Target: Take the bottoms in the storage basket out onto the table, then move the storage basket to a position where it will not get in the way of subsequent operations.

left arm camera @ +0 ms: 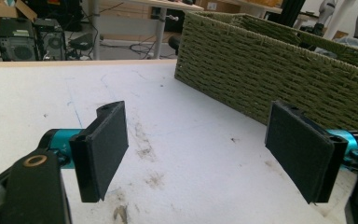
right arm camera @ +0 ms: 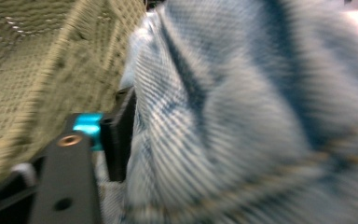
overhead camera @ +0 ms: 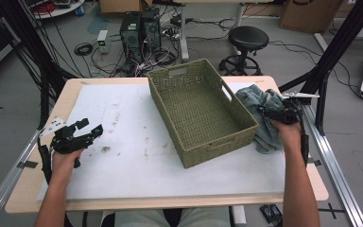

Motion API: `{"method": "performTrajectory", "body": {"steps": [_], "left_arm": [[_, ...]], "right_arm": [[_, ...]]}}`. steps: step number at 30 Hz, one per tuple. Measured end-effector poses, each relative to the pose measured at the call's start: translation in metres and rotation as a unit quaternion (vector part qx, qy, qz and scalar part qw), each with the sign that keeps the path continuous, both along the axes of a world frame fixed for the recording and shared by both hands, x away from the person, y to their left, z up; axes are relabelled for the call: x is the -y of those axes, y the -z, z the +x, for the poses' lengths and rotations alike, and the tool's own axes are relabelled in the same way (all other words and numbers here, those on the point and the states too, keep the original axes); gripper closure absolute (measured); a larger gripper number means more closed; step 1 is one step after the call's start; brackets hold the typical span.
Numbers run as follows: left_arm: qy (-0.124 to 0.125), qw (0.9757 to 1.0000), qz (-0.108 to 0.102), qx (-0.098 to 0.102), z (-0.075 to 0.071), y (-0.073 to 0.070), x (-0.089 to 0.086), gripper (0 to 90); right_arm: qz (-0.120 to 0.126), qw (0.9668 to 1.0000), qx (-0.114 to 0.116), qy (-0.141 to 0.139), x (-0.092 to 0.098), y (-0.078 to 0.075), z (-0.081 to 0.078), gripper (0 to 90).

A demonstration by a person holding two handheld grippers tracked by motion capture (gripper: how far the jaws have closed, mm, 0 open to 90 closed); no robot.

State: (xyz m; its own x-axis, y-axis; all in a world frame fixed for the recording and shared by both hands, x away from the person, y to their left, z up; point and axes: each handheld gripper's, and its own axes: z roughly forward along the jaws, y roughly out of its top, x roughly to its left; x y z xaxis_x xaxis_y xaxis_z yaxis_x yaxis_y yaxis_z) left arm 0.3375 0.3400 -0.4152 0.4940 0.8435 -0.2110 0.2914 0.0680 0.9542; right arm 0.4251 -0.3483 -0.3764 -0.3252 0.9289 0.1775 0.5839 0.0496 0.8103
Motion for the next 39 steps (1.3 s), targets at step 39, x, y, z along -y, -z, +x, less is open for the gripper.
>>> {"method": "performTrajectory", "body": {"steps": [39], "left_arm": [[-0.016, 0.9997, 0.000, 0.017, -0.012, -0.004, 0.002, 21.1]], "right_arm": [[-0.023, 0.9908, 0.029, -0.130, -0.044, -0.031, -0.064, 21.2]]}}
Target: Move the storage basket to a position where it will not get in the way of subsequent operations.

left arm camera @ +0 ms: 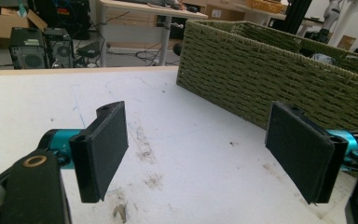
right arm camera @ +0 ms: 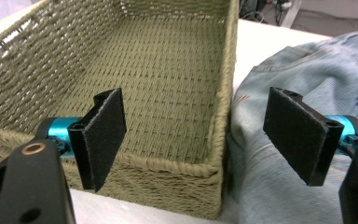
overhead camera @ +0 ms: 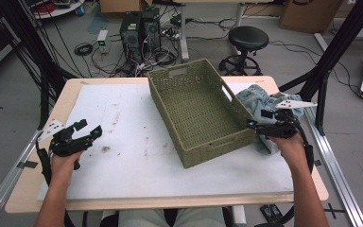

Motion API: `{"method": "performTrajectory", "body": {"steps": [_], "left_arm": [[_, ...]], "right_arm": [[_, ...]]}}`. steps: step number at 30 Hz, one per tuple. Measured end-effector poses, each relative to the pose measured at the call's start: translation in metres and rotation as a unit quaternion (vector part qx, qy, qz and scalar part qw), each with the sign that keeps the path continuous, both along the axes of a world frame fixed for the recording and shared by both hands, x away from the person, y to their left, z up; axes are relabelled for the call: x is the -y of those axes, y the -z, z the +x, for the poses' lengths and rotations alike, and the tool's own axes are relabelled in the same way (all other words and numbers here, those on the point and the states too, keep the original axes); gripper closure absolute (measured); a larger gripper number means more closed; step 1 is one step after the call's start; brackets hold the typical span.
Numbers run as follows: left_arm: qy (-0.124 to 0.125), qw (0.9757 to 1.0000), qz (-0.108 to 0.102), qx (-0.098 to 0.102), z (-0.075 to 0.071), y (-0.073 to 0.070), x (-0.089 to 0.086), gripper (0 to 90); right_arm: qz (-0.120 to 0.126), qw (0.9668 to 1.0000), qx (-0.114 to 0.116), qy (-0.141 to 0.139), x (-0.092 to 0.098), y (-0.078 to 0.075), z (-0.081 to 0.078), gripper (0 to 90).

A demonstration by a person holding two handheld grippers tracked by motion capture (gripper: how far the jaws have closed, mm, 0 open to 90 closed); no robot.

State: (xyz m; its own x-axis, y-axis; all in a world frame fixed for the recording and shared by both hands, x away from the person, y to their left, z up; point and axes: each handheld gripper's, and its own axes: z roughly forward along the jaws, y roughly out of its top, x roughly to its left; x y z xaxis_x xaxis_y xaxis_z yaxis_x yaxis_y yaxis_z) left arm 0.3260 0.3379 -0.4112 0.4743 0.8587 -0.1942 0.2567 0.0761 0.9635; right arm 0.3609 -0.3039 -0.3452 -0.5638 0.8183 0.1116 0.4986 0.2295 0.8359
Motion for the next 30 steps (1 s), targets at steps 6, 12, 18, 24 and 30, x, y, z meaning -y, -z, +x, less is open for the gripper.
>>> {"method": "performTrajectory", "body": {"steps": [6, 12, 18, 24, 30], "left_arm": [[0.000, 1.0000, -0.004, 0.002, 0.000, -0.001, 0.000, 21.1], [-0.002, 1.0000, -0.001, 0.003, -0.003, -0.004, -0.003, 21.1], [-0.006, 1.0000, -0.001, 0.005, -0.005, -0.009, -0.003, 21.1], [-0.020, 0.9998, 0.004, -0.007, -0.007, -0.010, -0.006, 21.2], [-0.021, 0.9998, 0.001, -0.006, -0.007, -0.011, -0.008, 21.2]], "right_arm": [[0.011, 0.9993, -0.034, -0.013, -0.009, 0.014, 0.009, 21.8], [0.024, 0.9981, -0.052, -0.025, -0.017, 0.024, 0.019, 24.1], [0.041, 0.9949, -0.062, -0.069, -0.023, 0.023, 0.012, 30.4], [0.057, 0.9907, -0.073, -0.100, -0.045, 0.024, 0.002, 30.2], [0.091, 0.9836, -0.082, -0.133, -0.057, 0.028, -0.006, 30.1]]}}
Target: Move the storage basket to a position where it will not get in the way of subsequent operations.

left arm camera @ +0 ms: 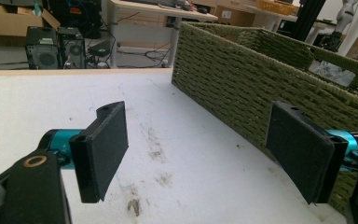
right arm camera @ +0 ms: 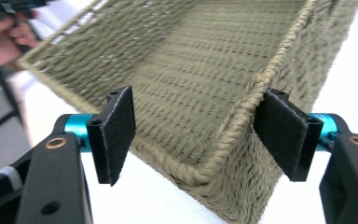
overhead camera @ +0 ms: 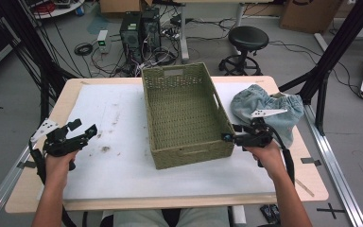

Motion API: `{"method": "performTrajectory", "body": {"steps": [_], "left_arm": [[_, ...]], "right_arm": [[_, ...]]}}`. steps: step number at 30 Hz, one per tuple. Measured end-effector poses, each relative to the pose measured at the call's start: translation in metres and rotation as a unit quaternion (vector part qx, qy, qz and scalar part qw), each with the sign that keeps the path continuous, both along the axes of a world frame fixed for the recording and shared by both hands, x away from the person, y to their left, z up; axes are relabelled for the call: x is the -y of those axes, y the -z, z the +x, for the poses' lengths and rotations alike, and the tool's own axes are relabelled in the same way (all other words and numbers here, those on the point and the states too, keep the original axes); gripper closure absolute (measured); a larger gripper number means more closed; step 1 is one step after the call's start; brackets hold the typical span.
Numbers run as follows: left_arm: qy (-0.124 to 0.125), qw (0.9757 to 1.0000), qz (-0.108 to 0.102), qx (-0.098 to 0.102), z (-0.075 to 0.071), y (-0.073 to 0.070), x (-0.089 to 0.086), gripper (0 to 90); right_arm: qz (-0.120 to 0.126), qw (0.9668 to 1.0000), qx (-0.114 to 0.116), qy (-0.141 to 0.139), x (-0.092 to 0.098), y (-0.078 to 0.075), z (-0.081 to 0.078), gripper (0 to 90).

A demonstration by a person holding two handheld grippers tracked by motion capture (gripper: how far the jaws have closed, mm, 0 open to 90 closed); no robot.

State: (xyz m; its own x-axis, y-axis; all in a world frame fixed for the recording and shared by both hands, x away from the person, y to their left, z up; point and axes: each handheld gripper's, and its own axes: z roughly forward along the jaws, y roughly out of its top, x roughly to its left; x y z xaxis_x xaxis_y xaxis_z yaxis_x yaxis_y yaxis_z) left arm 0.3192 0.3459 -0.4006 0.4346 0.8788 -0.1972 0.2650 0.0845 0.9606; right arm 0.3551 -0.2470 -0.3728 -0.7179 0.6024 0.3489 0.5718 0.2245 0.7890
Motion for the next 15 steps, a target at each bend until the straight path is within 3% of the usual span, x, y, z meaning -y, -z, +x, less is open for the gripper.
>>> {"method": "performTrajectory", "body": {"steps": [6, 15], "left_arm": [[0.000, 1.0000, -0.001, 0.002, -0.001, -0.001, -0.001, 21.2], [0.001, 1.0000, -0.002, 0.002, 0.000, -0.001, -0.001, 21.1]], "right_arm": [[0.023, 0.9997, 0.002, -0.011, -0.009, 0.005, -0.006, 30.1], [0.007, 1.0000, -0.006, -0.003, -0.017, 0.001, -0.009, 30.1]]}}
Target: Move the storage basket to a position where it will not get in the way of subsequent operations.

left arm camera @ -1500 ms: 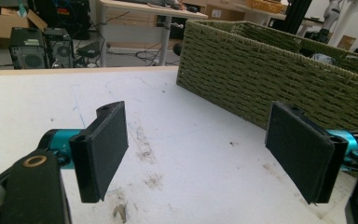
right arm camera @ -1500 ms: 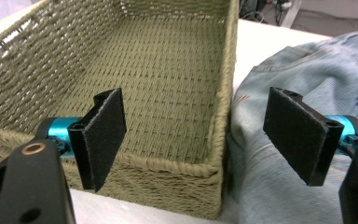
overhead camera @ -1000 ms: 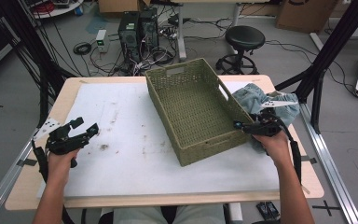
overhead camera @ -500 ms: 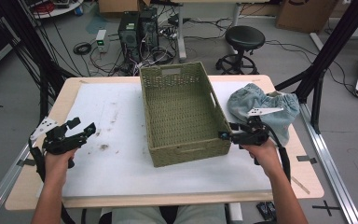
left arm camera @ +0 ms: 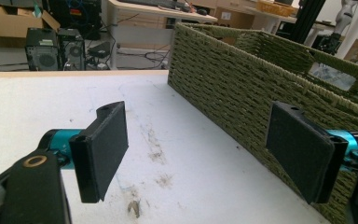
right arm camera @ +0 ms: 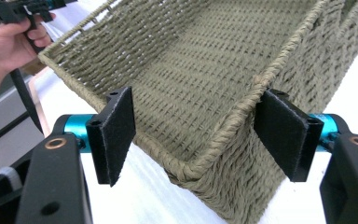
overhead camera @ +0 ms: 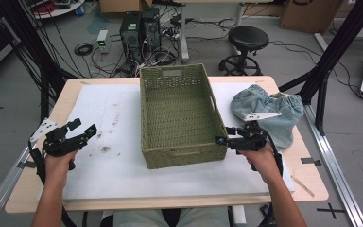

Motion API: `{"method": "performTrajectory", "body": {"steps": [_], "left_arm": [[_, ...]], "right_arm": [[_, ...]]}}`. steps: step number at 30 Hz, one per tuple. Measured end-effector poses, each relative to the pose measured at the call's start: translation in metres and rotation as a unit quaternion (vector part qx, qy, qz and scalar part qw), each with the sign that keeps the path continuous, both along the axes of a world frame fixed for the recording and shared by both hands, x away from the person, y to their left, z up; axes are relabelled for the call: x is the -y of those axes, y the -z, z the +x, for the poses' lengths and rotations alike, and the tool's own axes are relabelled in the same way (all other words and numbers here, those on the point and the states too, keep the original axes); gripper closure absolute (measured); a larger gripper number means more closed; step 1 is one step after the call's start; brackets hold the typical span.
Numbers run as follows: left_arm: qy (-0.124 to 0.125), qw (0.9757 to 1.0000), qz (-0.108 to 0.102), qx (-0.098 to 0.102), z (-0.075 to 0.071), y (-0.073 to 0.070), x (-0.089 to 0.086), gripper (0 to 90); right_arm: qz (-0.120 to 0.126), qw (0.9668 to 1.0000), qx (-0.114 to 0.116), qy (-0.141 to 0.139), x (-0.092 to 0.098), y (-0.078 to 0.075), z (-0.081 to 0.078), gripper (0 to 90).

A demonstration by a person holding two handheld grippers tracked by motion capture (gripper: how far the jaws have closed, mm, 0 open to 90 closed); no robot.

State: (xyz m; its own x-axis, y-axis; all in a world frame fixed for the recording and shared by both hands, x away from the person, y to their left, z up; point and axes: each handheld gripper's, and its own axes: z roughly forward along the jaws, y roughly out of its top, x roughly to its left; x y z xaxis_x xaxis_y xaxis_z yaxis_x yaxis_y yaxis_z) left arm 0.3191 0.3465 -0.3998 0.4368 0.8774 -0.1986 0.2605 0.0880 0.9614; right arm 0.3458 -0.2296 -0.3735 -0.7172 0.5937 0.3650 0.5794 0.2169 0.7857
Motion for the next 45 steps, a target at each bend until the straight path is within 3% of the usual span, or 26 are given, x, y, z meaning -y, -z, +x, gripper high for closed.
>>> {"method": "performTrajectory", "body": {"steps": [1, 3, 5, 6, 10, 11, 12, 14, 17, 23, 30, 32, 39, 42, 45], "left_arm": [[0.000, 1.0000, -0.001, 0.001, 0.000, 0.000, 0.000, 21.1], [0.001, 1.0000, 0.000, 0.002, -0.001, -0.001, 0.000, 21.2], [0.002, 1.0000, 0.000, 0.002, -0.001, -0.001, 0.000, 21.2], [0.002, 1.0000, 0.000, 0.002, -0.001, 0.000, 0.001, 21.1], [0.005, 1.0000, 0.001, 0.001, 0.000, 0.000, 0.002, 21.1], [0.004, 1.0000, 0.001, 0.002, -0.001, -0.001, 0.003, 21.2], [0.004, 1.0000, 0.001, 0.003, -0.001, -0.001, 0.003, 21.1], [0.005, 1.0000, 0.001, 0.003, -0.001, -0.001, 0.003, 21.2], [0.009, 1.0000, 0.003, 0.001, 0.000, -0.001, 0.005, 21.2], [0.010, 0.9999, 0.000, -0.003, 0.001, 0.000, 0.006, 21.1], [0.014, 0.9999, -0.002, -0.006, 0.002, -0.001, 0.008, 21.1], [0.029, 0.9992, -0.025, -0.006, 0.002, -0.004, 0.011, 21.2], [0.048, 0.9988, -0.006, 0.003, 0.001, -0.013, 0.026, 21.2], [0.051, 0.9987, -0.003, 0.009, 0.002, -0.013, 0.030, 21.2], [0.054, 0.9985, -0.010, 0.010, 0.003, -0.016, 0.030, 21.2]], "right_arm": [[0.000, 1.0000, -0.002, -0.001, 0.002, 0.000, 0.001, 29.7], [-0.024, 0.9984, 0.033, 0.040, 0.008, -0.003, 0.000, 28.2], [-0.014, 0.9979, 0.041, 0.048, 0.016, -0.006, 0.000, 28.0], [-0.027, 0.9968, 0.054, 0.053, 0.017, -0.007, -0.001, 28.1], [-0.056, 0.9928, 0.095, 0.046, 0.015, -0.010, 0.000, 33.9], [-0.050, 0.9932, 0.098, 0.039, 0.014, -0.010, 0.002, 35.5], [-0.044, 0.9936, 0.100, 0.030, 0.013, -0.010, 0.005, 38.0], [-0.058, 0.9926, 0.105, 0.022, 0.008, -0.009, 0.012, 43.2], [-0.070, 0.9935, 0.089, 0.014, 0.000, -0.005, 0.024, 49.7], [-0.057, 0.9951, 0.080, 0.011, -0.003, -0.002, 0.030, 52.6], [-0.047, 0.9937, 0.095, -0.038, -0.023, -0.006, 0.015, 55.3], [-0.043, 0.9926, 0.100, -0.053, -0.032, -0.007, 0.011, 55.3], [-0.038, 0.9904, 0.106, -0.079, -0.055, -0.006, 0.003, 53.8], [-0.029, 0.9889, 0.105, -0.100, -0.067, -0.005, -0.002, 48.4], [-0.037, 0.9857, 0.126, -0.105, -0.076, -0.006, -0.008, 43.8]]}}
